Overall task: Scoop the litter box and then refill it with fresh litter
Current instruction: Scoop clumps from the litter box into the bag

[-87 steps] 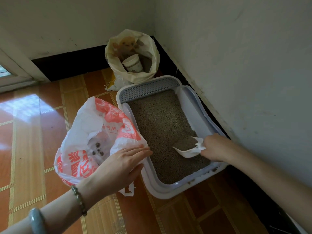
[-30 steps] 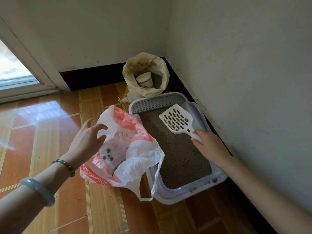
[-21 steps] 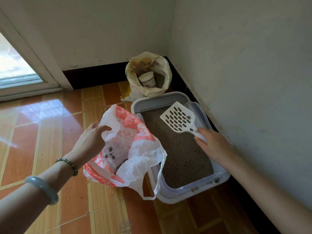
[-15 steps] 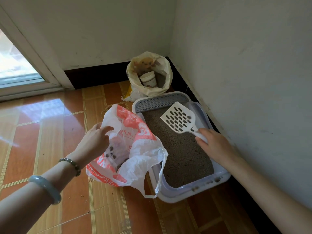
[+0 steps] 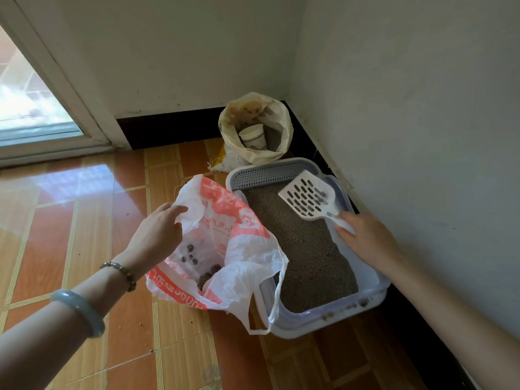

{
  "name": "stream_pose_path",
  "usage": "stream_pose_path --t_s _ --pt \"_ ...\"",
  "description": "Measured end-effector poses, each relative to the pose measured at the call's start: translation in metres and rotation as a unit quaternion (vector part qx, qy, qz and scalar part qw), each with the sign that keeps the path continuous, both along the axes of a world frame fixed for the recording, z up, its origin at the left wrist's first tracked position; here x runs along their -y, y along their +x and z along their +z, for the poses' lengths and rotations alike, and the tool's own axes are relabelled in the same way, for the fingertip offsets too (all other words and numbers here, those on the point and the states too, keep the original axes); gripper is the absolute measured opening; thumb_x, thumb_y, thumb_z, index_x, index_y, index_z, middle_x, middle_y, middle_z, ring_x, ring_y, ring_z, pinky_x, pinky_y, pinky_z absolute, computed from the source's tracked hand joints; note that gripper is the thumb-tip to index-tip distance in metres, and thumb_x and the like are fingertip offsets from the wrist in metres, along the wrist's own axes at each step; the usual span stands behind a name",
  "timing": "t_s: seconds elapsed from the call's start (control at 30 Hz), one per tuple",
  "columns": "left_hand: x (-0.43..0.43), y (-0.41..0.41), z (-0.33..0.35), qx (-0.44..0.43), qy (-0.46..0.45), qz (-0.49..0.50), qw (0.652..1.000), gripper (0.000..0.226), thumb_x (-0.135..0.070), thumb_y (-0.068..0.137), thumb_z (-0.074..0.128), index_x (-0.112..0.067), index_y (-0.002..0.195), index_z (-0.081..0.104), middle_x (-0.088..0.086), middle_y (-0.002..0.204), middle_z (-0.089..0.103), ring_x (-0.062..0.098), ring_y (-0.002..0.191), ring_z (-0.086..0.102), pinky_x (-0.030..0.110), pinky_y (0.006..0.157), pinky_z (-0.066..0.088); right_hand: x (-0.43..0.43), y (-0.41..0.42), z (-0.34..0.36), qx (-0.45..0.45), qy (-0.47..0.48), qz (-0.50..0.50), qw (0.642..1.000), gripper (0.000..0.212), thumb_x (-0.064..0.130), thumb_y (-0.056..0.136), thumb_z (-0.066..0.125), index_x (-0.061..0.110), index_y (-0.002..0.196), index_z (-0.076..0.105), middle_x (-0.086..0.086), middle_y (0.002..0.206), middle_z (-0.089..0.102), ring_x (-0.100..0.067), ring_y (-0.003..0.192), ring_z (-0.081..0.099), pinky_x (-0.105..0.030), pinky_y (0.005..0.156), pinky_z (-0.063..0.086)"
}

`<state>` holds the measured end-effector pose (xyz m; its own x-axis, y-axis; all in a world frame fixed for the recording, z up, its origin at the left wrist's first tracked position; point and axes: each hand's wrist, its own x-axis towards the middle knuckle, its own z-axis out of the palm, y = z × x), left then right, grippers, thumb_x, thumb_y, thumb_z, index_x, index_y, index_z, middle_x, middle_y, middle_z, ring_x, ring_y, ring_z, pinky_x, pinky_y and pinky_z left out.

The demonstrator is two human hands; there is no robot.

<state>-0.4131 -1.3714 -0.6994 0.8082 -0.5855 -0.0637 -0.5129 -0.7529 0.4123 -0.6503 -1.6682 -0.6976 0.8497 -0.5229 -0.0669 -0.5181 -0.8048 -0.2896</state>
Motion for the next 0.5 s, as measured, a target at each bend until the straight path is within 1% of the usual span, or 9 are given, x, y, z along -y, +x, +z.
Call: stream_pose_path --t_s 0.07,0.13,0.23,0.5 --pt "-0.003 0.002 -0.001 0.001 0.001 -0.001 1.0 0.038 -0.005 0.094 0.045 -0.011 0.131 0.053 0.009 0.135 0.051 0.029 0.112 0.057 0.037 0.09 0.049 0.0 -0.003 -0.006 0.005 0.034 -0.009 0.999 0.027 0.029 0.094 0.05 0.018 0.117 0.058 0.005 0.074 0.056 -0.008 0.061 0.053 -0.021 0.049 0.035" --pt "-0.005 0.003 -0.001 -0.001 0.003 0.001 1.0 0.038 -0.005 0.094 0.045 -0.011 0.131 0.053 0.009 0.134 0.052 0.029 0.111 0.057 0.037 0.09 0.049 0.001 -0.007 -0.01 0.007 0.044 -0.02 0.999 0.027 0.028 0.094 0.051 0.018 0.119 0.057 0.004 0.075 0.056 -0.007 0.062 0.052 -0.021 0.049 0.034" --pt "-0.006 0.001 -0.002 -0.005 0.004 0.0 1.0 0.039 -0.005 0.094 0.045 -0.011 0.131 0.052 0.009 0.135 0.051 0.028 0.111 0.057 0.036 0.09 0.049 0.002 -0.011 -0.013 -0.003 0.039 -0.023 0.999 0.027 0.028 0.094 0.051 0.017 0.119 0.057 0.006 0.073 0.053 -0.006 0.06 0.05 -0.021 0.049 0.031" --pt "-0.003 -0.001 -0.004 -0.014 0.01 -0.015 1.0 0.039 -0.004 0.094 0.045 -0.011 0.132 0.052 0.009 0.137 0.05 0.027 0.113 0.057 0.034 0.091 0.048 0.002 -0.009 -0.008 0.0 0.024 -0.01 1.0 0.025 0.028 0.094 0.051 0.018 0.116 0.058 0.005 0.074 0.051 -0.007 0.062 0.049 -0.022 0.049 0.03"
